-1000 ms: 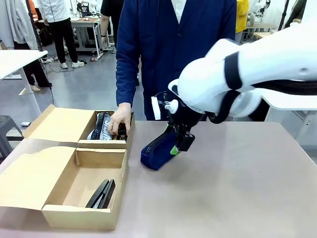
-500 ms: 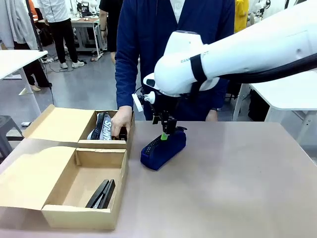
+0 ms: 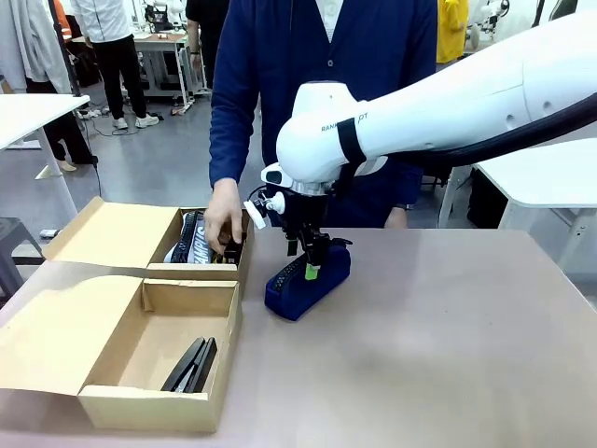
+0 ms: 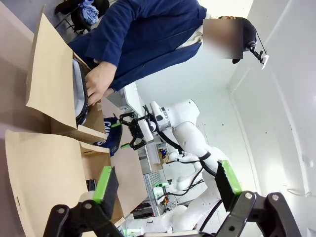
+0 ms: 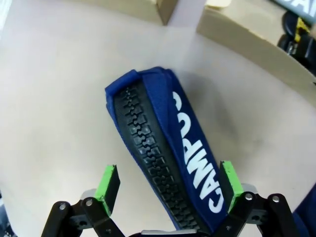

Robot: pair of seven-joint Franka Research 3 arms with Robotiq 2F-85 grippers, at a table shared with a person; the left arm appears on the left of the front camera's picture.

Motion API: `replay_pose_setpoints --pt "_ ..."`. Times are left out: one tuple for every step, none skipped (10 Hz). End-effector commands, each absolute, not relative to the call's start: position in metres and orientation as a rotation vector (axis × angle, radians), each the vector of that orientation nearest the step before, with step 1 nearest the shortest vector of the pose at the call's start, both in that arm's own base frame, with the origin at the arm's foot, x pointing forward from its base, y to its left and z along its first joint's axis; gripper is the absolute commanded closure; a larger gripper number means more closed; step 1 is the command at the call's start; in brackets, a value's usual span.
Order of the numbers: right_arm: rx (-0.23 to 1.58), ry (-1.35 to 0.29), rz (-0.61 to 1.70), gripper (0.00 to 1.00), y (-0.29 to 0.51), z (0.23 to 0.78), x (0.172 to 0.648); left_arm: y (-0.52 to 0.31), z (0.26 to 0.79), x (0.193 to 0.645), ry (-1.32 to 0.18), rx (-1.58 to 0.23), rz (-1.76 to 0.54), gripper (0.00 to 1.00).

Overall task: Place items inside the box.
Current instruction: Pick up a Pencil pouch or Stapler and place it inside the Mailer Box closest to the robot.

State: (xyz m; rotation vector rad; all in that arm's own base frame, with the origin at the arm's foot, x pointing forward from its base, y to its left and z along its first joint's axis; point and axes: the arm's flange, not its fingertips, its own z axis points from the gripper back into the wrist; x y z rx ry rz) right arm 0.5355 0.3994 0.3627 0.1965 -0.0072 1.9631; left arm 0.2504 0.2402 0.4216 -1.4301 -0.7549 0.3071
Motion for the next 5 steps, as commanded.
replay_pose_setpoints --pt "0.19 0.035 1.964 0.0 0.4022 0.3598 0.5412 0.2377 0.4227 0.249 -0.782 -1.438 0.294 0.0" --pt "0.202 0.06 1.961 0.0 0.4017 0.3563 0.5403 0.2377 0.4227 0.249 -0.782 -1.438 0.294 0.0" --pt "0.207 0.073 1.965 0.2 0.3999 0.3555 0.5395 0.2377 0.4227 0.249 -0.782 -1.438 0.294 0.0" --pt "0.215 0.074 1.953 0.6 0.3984 0.3571 0.5393 0.2377 0.4227 0.249 -0.782 -1.438 0.294 0.0" --pt "0.207 0.078 1.941 0.8 0.3967 0.358 0.5392 0.2377 0.4227 0.249 -0.782 -1.438 0.294 0.0"
